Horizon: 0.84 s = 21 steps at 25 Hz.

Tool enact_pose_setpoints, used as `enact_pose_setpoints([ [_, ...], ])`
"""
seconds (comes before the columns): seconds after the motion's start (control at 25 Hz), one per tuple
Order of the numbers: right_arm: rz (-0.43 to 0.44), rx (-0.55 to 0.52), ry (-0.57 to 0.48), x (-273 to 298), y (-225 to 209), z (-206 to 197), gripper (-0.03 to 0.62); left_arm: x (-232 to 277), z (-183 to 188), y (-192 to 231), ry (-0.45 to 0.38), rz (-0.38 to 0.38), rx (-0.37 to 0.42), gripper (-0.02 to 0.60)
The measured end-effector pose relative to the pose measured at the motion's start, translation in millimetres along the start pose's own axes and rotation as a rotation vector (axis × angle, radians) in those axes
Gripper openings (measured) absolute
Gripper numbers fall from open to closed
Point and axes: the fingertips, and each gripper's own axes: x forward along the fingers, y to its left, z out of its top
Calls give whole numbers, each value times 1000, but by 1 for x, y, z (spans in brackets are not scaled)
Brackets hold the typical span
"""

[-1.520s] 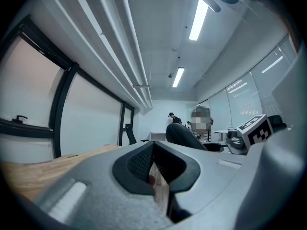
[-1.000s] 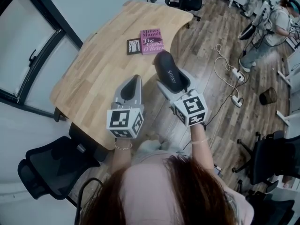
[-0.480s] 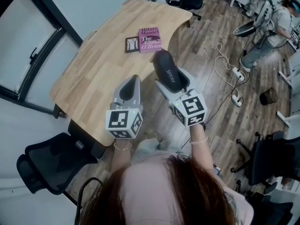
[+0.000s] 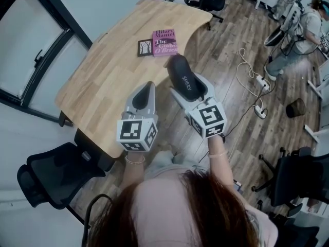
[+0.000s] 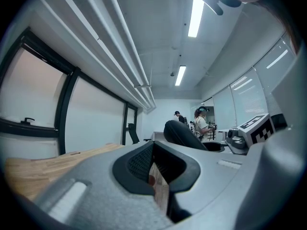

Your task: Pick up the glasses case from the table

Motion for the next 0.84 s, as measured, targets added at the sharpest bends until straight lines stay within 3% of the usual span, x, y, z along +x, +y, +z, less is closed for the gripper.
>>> enact_pose_setpoints([
  [0.84,-18,3,-1,22,4,-1,350,10,-7,15,16,-37,-11,9],
])
